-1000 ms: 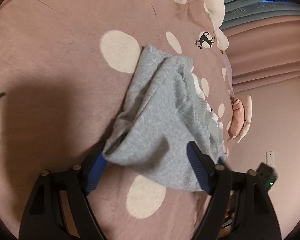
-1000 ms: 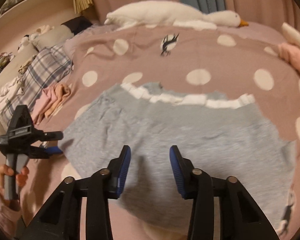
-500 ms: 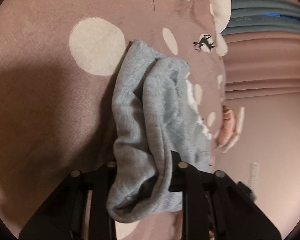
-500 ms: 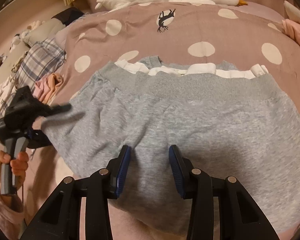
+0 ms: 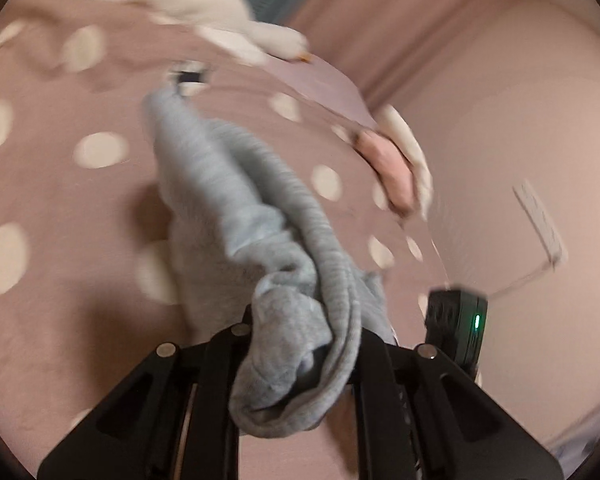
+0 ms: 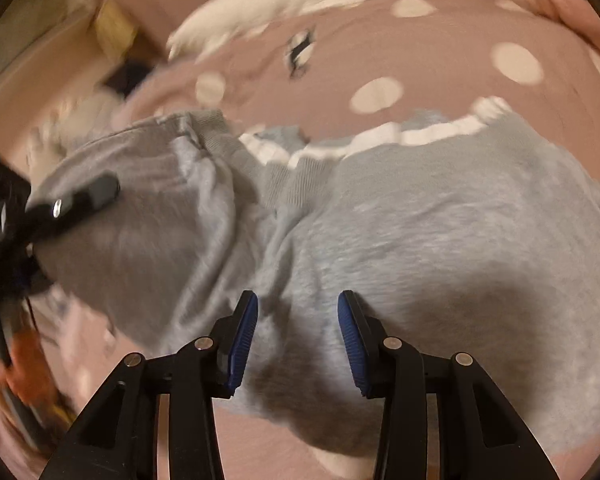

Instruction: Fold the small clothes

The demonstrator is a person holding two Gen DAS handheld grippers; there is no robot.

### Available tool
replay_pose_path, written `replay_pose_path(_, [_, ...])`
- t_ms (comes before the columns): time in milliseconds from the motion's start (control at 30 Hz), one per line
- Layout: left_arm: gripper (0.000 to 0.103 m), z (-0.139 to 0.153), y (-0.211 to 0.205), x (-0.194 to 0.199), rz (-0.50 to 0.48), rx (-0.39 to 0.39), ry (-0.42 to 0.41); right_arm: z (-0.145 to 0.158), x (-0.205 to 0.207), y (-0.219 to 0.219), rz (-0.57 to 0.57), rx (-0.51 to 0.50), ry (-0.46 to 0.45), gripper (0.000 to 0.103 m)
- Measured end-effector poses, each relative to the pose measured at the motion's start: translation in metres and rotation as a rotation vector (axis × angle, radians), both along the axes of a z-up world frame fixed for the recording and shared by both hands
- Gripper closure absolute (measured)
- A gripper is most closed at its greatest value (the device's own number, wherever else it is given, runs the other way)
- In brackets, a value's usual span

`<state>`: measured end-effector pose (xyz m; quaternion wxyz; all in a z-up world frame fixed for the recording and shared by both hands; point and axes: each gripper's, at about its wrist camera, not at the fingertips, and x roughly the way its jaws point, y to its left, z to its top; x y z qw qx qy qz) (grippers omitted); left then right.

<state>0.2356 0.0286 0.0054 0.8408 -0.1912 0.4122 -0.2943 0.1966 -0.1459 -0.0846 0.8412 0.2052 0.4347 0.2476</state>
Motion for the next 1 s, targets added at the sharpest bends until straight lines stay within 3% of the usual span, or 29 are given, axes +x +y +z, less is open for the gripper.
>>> replay_pose_path(133, [0.091,-0.010,-0.050,0.000,-0.087,0.071,-0.001,-0.003,-0.001,-0.055,-0.101,0.226,0.032,0.051])
replay_pose_path(267, [0.090,-0.045,-0.083,0.003,-0.124,0.185,0.046,-0.023,0.000,-0.099,-0.189,0.394,0.092,0.046])
replay_pose_path(367, [0.079,-0.073,-0.094,0.006,-0.142,0.228,0.110,-0.041,0.004,-0.114,-0.195,0.544,0.152,0.038])
replay_pose_path(400, [0.067,-0.079,-0.096,0.006,-0.153,0.225,0.131,-0.045,0.006,-0.112,-0.188,0.555,0.172,0.037])
replay_pose_path(433, [0.055,-0.082,-0.096,0.008,-0.158,0.222,0.144,-0.046,0.009,-0.109,-0.179,0.541,0.186,0.037])
replay_pose_path(500, [0.044,-0.083,-0.094,0.005,-0.172,0.205,0.150,-0.044,0.012,-0.099,-0.155,0.497,0.201,0.032])
replay_pose_path(733, [0.036,-0.066,-0.074,-0.025,-0.184,0.185,0.111,-0.043,0.031,-0.072,-0.101,0.380,0.255,0.030])
replay_pose_path(833, [0.031,-0.064,-0.051,-0.045,-0.146,0.151,0.099,-0.041,0.033,-0.069,-0.088,0.364,0.255,0.030])
replay_pose_path(933, [0.031,-0.064,-0.029,-0.060,-0.077,0.178,0.091,-0.039,0.032,-0.071,-0.084,0.328,0.235,0.031])
replay_pose_path(1000, [0.031,-0.066,-0.014,-0.069,-0.021,0.220,0.091,-0.036,0.034,-0.066,-0.093,0.284,0.217,0.043])
